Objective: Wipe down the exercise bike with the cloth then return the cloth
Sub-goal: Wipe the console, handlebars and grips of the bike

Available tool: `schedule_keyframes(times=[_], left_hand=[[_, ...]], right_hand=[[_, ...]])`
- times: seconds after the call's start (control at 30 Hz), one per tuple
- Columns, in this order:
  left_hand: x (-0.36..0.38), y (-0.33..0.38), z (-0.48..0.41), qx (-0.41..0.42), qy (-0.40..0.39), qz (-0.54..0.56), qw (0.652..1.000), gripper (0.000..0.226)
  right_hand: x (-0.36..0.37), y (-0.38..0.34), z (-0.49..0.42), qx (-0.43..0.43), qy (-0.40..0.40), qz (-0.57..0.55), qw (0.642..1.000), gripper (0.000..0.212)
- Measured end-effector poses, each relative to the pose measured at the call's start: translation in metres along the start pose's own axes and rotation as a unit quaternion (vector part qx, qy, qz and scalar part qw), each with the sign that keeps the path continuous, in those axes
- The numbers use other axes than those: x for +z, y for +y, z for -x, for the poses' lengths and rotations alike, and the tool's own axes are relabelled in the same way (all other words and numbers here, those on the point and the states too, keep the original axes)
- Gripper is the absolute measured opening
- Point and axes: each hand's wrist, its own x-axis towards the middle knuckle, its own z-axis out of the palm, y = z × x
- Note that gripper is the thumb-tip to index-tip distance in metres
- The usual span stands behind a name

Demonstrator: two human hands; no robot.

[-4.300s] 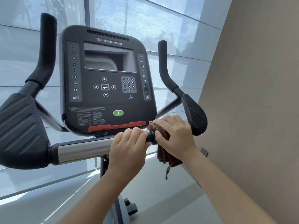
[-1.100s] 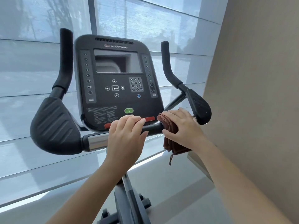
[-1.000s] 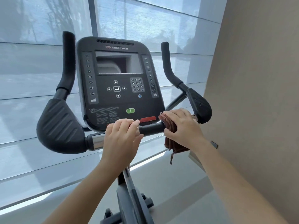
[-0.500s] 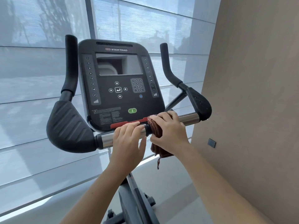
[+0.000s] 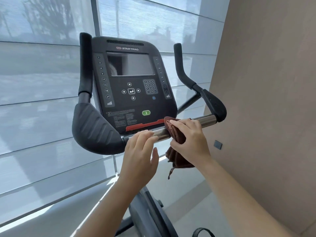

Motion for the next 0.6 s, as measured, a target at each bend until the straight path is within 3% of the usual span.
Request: schedule_keyframes(times=[0.4,0.6], left_hand=[[-0.037,0.015,0.054,0.025,-0.035,0.111,0.993,0.025],[-0.052,0.043,0.093,0.064,-0.081,0.200,0.974,0.030]], right_hand=[[-0.044,-0.053,0.096,0.083,0.023,0.000,0.996,0.048],[-0.070,-0.078,0.167,0.179,0.062,-0.046,0.981,0.049]])
